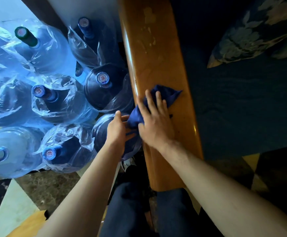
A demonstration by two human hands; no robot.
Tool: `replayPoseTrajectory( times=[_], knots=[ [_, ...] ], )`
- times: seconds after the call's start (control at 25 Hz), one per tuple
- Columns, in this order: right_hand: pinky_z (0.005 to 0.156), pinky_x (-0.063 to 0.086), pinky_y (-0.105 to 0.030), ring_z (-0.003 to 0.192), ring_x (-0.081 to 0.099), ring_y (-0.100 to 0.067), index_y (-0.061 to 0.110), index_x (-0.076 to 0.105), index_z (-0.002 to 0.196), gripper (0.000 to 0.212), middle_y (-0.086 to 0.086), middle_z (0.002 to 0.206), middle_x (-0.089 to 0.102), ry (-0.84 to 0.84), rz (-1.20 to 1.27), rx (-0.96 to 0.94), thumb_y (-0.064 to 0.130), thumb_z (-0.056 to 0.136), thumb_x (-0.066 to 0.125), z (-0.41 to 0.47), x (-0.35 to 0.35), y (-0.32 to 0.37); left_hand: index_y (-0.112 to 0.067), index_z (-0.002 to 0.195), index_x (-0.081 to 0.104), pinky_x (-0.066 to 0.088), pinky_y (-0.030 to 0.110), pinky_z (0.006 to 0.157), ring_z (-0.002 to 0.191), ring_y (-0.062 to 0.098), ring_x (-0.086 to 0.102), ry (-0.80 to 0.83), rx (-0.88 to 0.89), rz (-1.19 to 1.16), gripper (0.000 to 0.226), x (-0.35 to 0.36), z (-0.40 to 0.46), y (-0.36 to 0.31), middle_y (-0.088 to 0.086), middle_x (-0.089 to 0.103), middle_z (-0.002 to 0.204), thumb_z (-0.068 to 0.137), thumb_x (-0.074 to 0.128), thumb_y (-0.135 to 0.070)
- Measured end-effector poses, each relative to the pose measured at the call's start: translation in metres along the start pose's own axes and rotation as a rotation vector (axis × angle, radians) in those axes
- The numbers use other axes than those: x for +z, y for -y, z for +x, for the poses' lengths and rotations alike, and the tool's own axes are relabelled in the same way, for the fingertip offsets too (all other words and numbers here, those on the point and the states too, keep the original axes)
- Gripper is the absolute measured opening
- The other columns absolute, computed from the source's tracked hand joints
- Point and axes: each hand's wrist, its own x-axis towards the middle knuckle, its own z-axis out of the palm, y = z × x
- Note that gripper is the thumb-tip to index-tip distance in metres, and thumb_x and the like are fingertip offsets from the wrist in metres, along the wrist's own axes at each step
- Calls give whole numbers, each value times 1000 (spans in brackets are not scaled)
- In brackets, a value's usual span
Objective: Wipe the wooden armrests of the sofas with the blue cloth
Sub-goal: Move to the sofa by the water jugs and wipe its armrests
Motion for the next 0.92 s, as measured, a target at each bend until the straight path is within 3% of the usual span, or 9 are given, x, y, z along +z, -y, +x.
replayPoseTrajectory(
  times=[0.08, 0.16, 0.32, 0.48, 0.6, 0.68, 0.8, 0.92],
  knots=[
    [127, 5, -51, 157, -6, -30, 23, 18, 162, 91, -5, 171, 6, 79, -49, -121, 22, 83, 61, -47, 2, -17, -7, 118, 63, 56, 41, 79, 98, 31, 69, 13, -21, 24, 55, -3, 2, 2, 19, 71, 116, 106, 29, -49],
    [128, 4, -48, 157, -9, -26, 22, 17, 162, 91, -2, 171, 3, 129, -69, -173, 20, 81, 59, -74, 2, -33, -9, 118, 62, 55, 48, 92, 106, 33, 68, 34, -34, 44, 55, -2, 2, 7, 18, 70, 118, 106, 29, -50],
    [128, 3, -47, 158, -3, -28, 22, 22, 161, 82, -2, 171, 8, 122, -106, -218, 19, 85, 53, -26, -9, -36, -6, 116, 66, 54, 51, 94, 100, 34, 70, 36, -63, 65, 58, 10, -1, 17, 18, 73, 111, 105, 30, -50],
    [127, 8, -49, 157, -1, -30, 17, 17, 162, 81, -8, 171, 6, 21, -80, 114, 32, 92, 55, 7, -25, -53, -10, 98, 69, 58, 42, 75, 90, 28, 71, 38, -57, 88, 55, 15, -4, 24, 13, 75, 98, 104, 31, -50],
    [127, 11, -51, 157, -2, -31, 11, 10, 162, 86, -12, 171, 2, -98, 20, 463, 37, 94, 57, -39, -7, -38, -10, 100, 69, 58, 40, 75, 93, 29, 72, 50, -55, 106, 55, 13, -8, 23, 12, 76, 98, 105, 31, -49],
    [127, 10, -53, 157, -5, -33, 9, 7, 162, 91, -13, 170, -1, -109, 76, 549, 39, 93, 58, -77, 13, -9, -9, 102, 69, 57, 38, 73, 86, 26, 75, 75, -41, 125, 53, 13, -9, 19, 9, 79, 90, 105, 33, -48],
    [127, 5, -51, 157, -7, -31, 12, 10, 162, 85, -10, 171, -1, -36, 29, 328, 45, 90, 43, -122, 35, 14, -13, 99, 68, 54, 33, 67, 71, 17, 77, 84, -7, 178, 48, 13, -10, 11, 2, 80, 80, 104, 34, -46],
    [128, 8, -48, 158, 0, -26, 18, 19, 161, 84, -2, 171, 6, 70, 37, -69, 32, 87, 55, -149, 35, -14, -14, 99, 66, 57, 41, 82, 95, 28, 73, 44, 31, 177, 44, 10, -4, 0, 14, 75, 106, 104, 35, -45]
  ],
)
